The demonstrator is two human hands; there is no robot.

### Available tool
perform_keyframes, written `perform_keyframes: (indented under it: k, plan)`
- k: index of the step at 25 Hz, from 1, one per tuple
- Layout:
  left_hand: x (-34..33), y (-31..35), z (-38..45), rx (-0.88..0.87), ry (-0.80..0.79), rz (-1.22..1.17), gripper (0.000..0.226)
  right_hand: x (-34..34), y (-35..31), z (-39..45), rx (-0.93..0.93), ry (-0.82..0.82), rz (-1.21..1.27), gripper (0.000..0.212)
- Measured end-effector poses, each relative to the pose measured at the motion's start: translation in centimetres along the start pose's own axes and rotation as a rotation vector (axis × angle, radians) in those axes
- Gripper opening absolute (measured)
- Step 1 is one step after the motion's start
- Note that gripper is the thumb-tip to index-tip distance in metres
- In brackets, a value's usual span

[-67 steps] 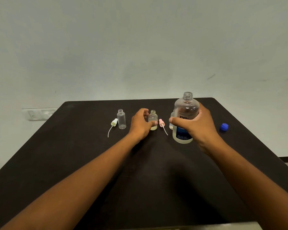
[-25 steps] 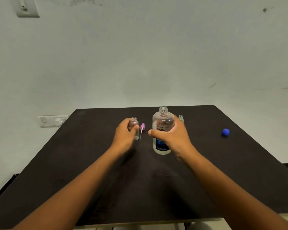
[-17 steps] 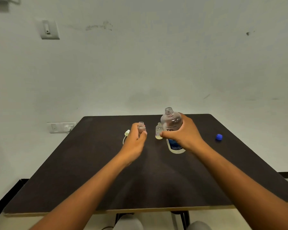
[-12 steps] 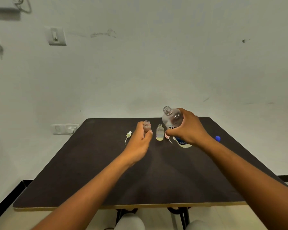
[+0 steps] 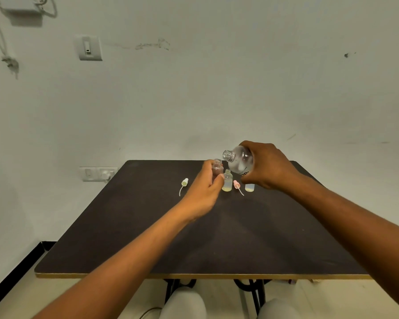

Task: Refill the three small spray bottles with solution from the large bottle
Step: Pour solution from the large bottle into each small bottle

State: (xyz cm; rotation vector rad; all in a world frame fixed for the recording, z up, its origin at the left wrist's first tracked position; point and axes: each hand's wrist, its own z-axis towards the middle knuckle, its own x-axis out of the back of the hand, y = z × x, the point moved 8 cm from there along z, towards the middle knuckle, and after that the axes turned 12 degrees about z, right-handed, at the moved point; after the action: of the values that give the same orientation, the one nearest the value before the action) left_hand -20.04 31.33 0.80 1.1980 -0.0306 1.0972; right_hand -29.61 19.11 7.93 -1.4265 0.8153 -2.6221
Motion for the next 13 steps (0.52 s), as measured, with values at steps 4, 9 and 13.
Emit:
perform_keyframes:
  k: [4,9,13]
  plan:
    - [-0.1,0.1,0.0,0.001,-0.001,0.018,0.008,-0.4,0.2,0.4,0.012,-0.013,-0.063,0.055]
    - [-0.1,0.4,-0.2,0.007,0.0,0.088,0.011,-0.2,-0.4,0.6,0.052,-0.032,-0.175,0.051]
    - [-0.4,0.3,-0.4,0.026,-0.012,0.117,0.016,0.0,-1.0,0.8,0.094,-0.044,-0.305,0.054]
